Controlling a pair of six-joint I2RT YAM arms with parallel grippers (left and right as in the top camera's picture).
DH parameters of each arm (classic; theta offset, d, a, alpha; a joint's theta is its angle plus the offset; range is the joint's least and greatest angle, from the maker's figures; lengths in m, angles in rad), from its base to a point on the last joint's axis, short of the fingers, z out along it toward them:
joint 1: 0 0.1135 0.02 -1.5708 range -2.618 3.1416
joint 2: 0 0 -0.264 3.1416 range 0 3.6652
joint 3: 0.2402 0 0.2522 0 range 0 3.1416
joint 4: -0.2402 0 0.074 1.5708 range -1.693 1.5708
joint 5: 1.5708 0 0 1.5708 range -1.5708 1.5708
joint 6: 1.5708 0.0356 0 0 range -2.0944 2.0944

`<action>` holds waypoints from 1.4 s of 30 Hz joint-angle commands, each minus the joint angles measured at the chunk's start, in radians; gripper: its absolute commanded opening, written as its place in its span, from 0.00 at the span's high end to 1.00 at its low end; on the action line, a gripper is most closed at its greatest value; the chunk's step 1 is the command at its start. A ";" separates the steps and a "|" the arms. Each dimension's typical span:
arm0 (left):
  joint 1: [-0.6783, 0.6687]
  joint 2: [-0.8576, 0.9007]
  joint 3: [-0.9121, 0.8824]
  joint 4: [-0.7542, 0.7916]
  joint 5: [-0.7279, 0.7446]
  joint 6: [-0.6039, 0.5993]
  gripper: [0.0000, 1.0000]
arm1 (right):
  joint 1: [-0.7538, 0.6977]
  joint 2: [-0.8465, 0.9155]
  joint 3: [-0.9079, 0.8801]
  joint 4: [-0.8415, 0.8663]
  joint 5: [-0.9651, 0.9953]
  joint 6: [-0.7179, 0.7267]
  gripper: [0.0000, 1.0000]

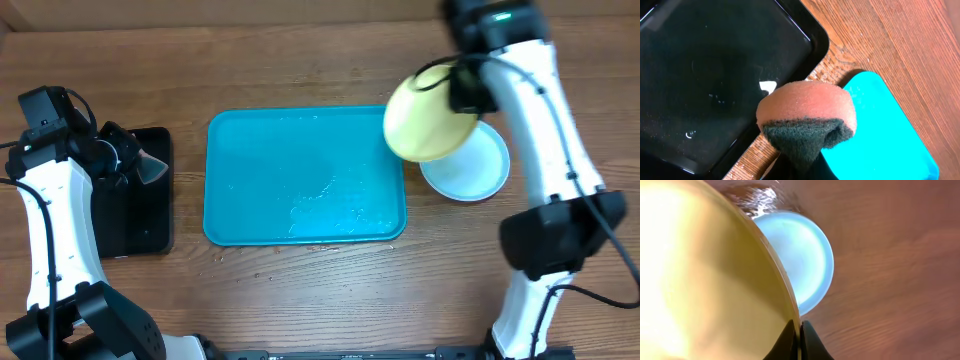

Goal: Clean dirty plates on tray and stack at the side
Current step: 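Lift the yellow plate with the right gripper onto the plate stack, then release the yellow plate and raise the right gripper away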

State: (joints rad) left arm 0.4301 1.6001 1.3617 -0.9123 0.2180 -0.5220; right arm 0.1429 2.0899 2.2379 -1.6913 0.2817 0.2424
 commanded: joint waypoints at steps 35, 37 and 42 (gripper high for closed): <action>0.063 0.141 -0.005 0.024 -0.147 -0.025 0.96 | -0.119 -0.019 -0.386 0.254 -0.605 -0.120 0.48; 0.078 0.182 -0.005 0.025 -0.147 -0.025 0.95 | -0.075 -0.019 -0.386 0.274 -0.604 -0.120 0.47; 0.121 0.264 -0.005 0.043 -0.147 -0.025 0.83 | 0.027 -0.019 -0.386 0.312 -0.562 -0.108 0.44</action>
State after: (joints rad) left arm 0.5278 1.8301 1.3605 -0.8761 0.0864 -0.5251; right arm 0.1360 2.0899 1.8526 -1.3880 -0.2901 0.1383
